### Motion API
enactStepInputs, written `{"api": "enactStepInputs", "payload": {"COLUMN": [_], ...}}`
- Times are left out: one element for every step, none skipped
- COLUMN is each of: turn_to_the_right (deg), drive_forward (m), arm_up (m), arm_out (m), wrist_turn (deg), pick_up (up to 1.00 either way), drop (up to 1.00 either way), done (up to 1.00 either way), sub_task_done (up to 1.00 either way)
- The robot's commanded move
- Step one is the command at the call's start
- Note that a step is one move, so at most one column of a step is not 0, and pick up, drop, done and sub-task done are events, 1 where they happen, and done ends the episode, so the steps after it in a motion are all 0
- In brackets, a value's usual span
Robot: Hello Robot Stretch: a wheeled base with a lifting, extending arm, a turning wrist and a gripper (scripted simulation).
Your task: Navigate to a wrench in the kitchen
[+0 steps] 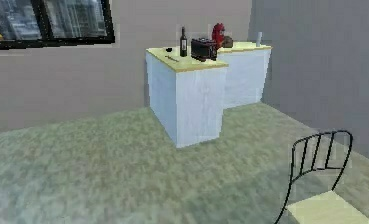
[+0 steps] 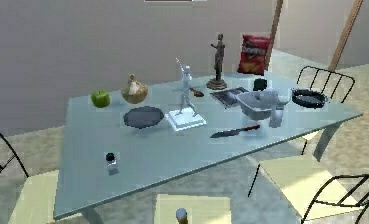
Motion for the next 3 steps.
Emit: {"api": "enactStepInputs", "payload": {"turn_to_the_right": [-45.0,-3.0,0.0], "drive_forward": [0.00,0.00,0.30], "arm_up": [0.00,0.00,0.00], "arm_out": [0.00,0.00,0.00], "wrist_turn": [0.0,0.0,0.0], "pick_up": [0.00,0.00,0.00], "drop": [0.00,0.00,0.00], "done": [0.00,0.00,0.00], "sub_task_done": [0.00,0.00,0.00]}}
